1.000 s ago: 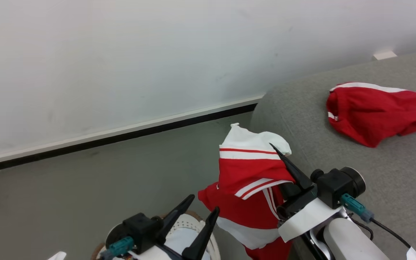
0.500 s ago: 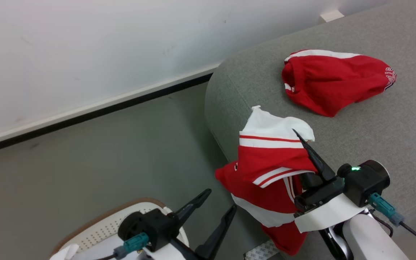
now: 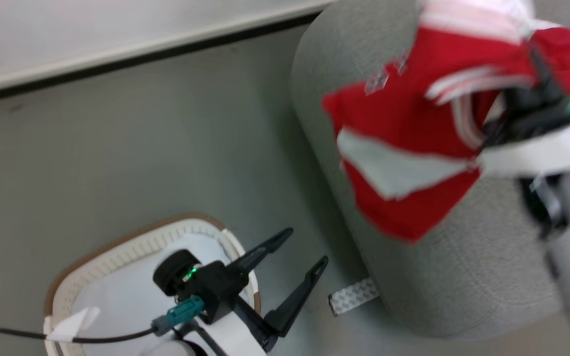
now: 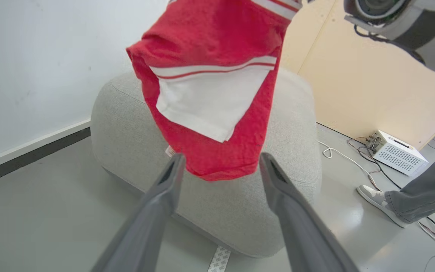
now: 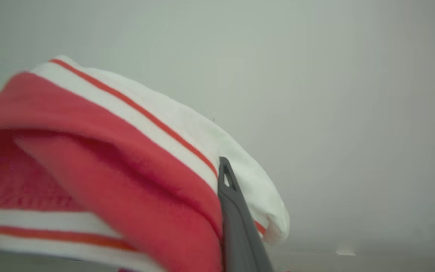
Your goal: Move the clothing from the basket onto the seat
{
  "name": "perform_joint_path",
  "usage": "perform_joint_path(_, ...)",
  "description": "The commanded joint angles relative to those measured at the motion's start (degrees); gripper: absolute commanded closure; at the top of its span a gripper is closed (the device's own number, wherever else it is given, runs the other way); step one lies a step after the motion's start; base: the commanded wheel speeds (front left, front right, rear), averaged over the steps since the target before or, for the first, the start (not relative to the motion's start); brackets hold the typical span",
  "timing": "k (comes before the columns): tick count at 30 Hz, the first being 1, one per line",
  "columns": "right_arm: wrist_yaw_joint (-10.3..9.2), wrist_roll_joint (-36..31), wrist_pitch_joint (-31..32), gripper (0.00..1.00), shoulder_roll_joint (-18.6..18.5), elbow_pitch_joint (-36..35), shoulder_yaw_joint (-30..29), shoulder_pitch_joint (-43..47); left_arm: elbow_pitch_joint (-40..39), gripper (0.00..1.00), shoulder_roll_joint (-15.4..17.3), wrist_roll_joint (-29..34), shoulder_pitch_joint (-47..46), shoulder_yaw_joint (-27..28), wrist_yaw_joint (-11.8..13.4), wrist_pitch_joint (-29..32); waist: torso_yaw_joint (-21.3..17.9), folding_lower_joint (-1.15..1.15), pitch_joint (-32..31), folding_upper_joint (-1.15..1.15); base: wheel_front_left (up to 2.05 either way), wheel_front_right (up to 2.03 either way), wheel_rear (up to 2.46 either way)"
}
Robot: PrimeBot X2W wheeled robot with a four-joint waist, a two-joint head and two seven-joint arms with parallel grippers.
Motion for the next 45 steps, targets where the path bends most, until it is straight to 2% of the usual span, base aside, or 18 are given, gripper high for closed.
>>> perform_joint_path(1,-0.13,-0.53,0.98,1.0,-2.01,1.28,-1.74,-4.13,-0.82,0.0,0.72,1.06,-1.24,0.11,-0.18,0.14,2.36,-0.01,4.39,-0.01,0.0,0.0,0.0)
perform_joint_path(5,-0.14,-1.57,3.87,1.0,-4.59,6.1,-7.7,-14.89,-2.15,0.0,1.58,1.05,-3.32,0.39,-0.4,0.02,4.45,-0.01,8.14,-0.01,0.0,0.0,0.0)
perform_joint_path(6,-0.14,-1.57,3.87,1.0,-4.59,6.1,-7.7,-14.89,-2.15,0.0,1.58,1.05,-3.32,0.39,-0.4,0.02,4.45,-0.01,8.14,-0.01,0.0,0.0,0.0)
perform_joint_path(7,-0.14,-3.09,5.0,1.0,-6.16,9.03,-12.2,-19.52,-2.66,0.0,1.73,1.02,-4.35,0.54,-0.47,-0.09,5.52,-0.01,9.85,-0.01,0.0,0.0,0.0)
perform_joint_path(8,-0.14,-3.09,5.0,1.0,-6.16,9.03,-12.2,-19.52,-2.66,0.0,1.73,1.02,-4.35,0.54,-0.47,-0.09,5.52,-0.01,9.85,-0.01,0.0,0.0,0.0)
perform_joint_path(13,-0.13,-9.54,5.48,1.0,-9.51,16.39,-23.5,-26.81,-3.25,0.0,2.1,0.56,-5.48,0.75,-0.49,-1.02,8.12,-0.01,12.67,-0.01,0.0,0.0,0.0)
perform_joint_path(18,-0.13,-18.17,4.0,1.0,-11.95,23.62,-33.66,-24.57,-3.23,0.0,2.85,-0.06,-4.79,0.92,-0.49,-1.88,9.87,-0.01,14.08,-0.01,0.0,0.0,0.0)
perform_joint_path(25,-0.14,-27.38,-0.71,1.0,-7.56,33.78,-49.0,-16.95,-2.89,0.0,4.62,-0.42,-2.24,0.91,-0.04,-1.76,9.69,-0.01,13.84,-0.01,0.0,0.0,0.0)
perform_joint_path(26,-0.13,-28.47,-1.22,0.78,-6.74,34.72,-50.72,-16.04,-2.97,0.0,4.8,-0.57,-1.97,1.01,0.17,-1.72,9.48,-0.01,13.67,-0.01,0.0,0.0,0.0)
perform_joint_path(27,-0.13,-29.42,-1.65,0.34,-5.98,35.42,-52.0,-15.13,-3.02,0.0,4.96,-0.71,-1.7,1.12,0.32,-1.66,9.27,-0.01,13.5,-0.01,0.0,0.0,0.0)
perform_joint_path(28,-0.13,-30.12,-2.05,0.0,-5.23,36.05,-52.86,-14.55,-3.04,0.0,5.18,-0.76,-1.39,1.34,0.53,-1.65,8.93,-0.01,13.19,-0.01,0.0,0.0,0.0)
perform_joint_path(33,-0.13,-32.51,-2.85,0.0,-1.68,35.16,-53.07,-10.64,-3.43,0.0,5.57,-1.89,0.05,2.89,2.39,-1.95,6.92,-0.01,10.6,-0.01,0.0,0.0,0.0)
perform_joint_path(39,-0.14,-31.44,-2.9,0.0,2.63,25.16,-44.17,-1.01,-2.48,0.0,5.82,-4.32,3.15,5.65,5.04,-3.84,5.01,-0.01,5.14,-0.01,0.0,0.0,0.0)
perform_joint_path(45,-0.14,-28.91,-2.92,0.0,4.27,14.81,-36.82,10.65,0.62,0.0,4.81,-7.55,7.37,8.77,7.55,-7.74,5.87,-0.01,-1.77,-0.01,0.0,0.0,0.0)
